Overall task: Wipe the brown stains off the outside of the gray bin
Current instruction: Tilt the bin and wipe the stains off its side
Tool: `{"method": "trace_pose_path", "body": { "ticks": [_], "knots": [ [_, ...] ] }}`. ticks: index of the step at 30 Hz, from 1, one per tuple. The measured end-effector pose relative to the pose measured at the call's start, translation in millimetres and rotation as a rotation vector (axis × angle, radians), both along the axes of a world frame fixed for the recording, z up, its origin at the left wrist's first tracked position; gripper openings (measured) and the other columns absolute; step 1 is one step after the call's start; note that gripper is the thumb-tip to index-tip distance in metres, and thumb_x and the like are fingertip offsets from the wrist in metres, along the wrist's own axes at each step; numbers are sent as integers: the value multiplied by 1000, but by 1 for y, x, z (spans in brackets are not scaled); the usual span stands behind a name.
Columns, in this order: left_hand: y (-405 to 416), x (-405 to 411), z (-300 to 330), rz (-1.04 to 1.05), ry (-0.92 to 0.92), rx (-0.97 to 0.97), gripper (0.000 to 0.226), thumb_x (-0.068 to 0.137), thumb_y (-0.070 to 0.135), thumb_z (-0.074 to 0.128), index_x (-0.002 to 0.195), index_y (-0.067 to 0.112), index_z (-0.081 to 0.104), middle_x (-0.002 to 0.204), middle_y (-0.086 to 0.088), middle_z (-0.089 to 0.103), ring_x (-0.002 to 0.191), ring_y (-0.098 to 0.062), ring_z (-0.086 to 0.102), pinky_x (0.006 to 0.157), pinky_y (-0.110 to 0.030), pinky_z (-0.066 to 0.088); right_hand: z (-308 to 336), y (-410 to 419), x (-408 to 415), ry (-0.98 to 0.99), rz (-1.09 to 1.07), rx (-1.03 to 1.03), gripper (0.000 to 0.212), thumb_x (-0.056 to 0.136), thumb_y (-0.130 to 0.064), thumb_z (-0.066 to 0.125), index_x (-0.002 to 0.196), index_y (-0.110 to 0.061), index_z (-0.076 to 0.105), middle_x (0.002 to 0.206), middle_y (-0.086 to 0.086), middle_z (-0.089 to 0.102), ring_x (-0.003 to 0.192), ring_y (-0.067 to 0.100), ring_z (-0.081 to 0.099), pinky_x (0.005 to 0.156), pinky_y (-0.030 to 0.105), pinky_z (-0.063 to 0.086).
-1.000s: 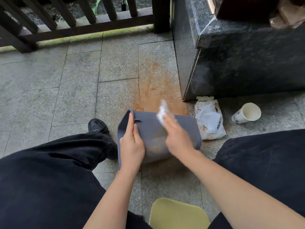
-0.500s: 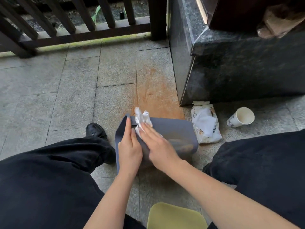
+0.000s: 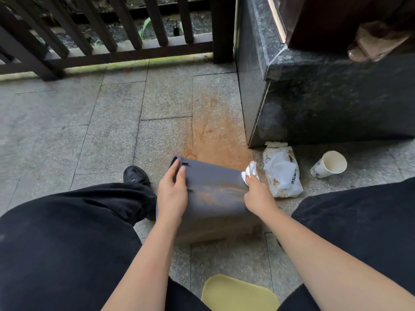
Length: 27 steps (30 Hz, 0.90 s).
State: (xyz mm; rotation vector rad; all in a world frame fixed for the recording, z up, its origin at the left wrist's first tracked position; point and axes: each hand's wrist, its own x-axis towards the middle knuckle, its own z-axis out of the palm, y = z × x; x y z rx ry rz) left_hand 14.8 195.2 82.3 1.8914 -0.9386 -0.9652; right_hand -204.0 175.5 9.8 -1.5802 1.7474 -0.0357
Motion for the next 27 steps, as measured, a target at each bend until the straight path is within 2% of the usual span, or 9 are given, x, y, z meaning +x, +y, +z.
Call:
{"method": "trace_pose_path", "body": {
  "ticks": [3, 6, 10, 13, 15, 18, 21, 24, 27],
  "knots": [
    [6, 0, 8, -120, 161, -68, 43, 103, 30, 54, 145, 23, 51, 133, 27, 55, 120, 19, 47, 94, -5, 37, -3, -8, -7, -5, -100, 49, 77, 88, 6, 38, 156, -26, 24, 166, 0, 11, 142, 34, 32, 104, 38, 39],
    [14, 6, 8, -290, 91, -26, 47, 106, 39, 43, 152, 38, 37, 149, 33, 36, 135, 18, 27, 111, -17, 21, -3, -16, -5, -53, -155, 73, 75, 87, 3, 38, 153, -31, 31, 163, 9, 20, 137, 37, 39, 98, 36, 40],
    [23, 3, -2, -342, -2, 42, 49, 105, 49, 32, 154, 43, 28, 147, 40, 26, 136, 19, 22, 106, -6, 14, 2, -15, 5, -128, -153, 22, 76, 85, 4, 39, 149, -37, 38, 163, 5, 21, 138, 34, 38, 97, 31, 38],
    [21, -3, -3, -328, -10, 12, 60, 99, 58, 28, 156, 40, 20, 139, 49, 19, 123, 36, 15, 94, 8, 10, 14, -8, 16, -147, -101, 17, 79, 86, 5, 37, 149, -43, 35, 165, -1, 15, 141, 32, 37, 90, 32, 42],
    [17, -8, -3, -328, -11, -20, 64, 99, 55, 28, 158, 32, 16, 133, 53, 22, 114, 41, 18, 90, 10, 14, 28, 1, 35, -235, -7, -77, 80, 86, 6, 36, 149, -44, 35, 163, -12, 18, 145, 24, 31, 102, 34, 41],
    [14, -14, -9, -332, -67, -45, 56, 108, 37, 31, 159, 21, 14, 96, 57, 40, 82, 40, 38, 75, 9, 27, 51, 16, 72, -469, 120, -274, 75, 88, 5, 39, 150, -39, 33, 158, -22, 22, 148, 9, 19, 117, 26, 22],
    [13, -17, -12, -327, -71, -87, 53, 109, 33, 31, 159, 19, 19, 109, 47, 36, 91, 42, 36, 77, 9, 27, 58, 21, 80, -554, 152, -305, 66, 91, 3, 44, 148, -31, 41, 156, -13, 36, 146, 1, 24, 118, 20, 22],
    [12, -18, -13, -332, -27, -109, 56, 106, 42, 29, 158, 24, 19, 122, 57, 30, 114, 38, 27, 90, 8, 21, 54, 16, 67, -541, 214, -320, 62, 90, 10, 46, 145, -20, 48, 152, -5, 44, 139, -4, 29, 115, 10, 19],
    [11, -12, -13, -311, 14, -105, 64, 101, 50, 26, 158, 23, 17, 146, 39, 21, 126, 33, 17, 100, 4, 15, 46, 9, 52, -509, 284, -317, 60, 89, 16, 45, 142, -12, 52, 150, 1, 47, 140, 4, 35, 118, 16, 21]
  ]
}}
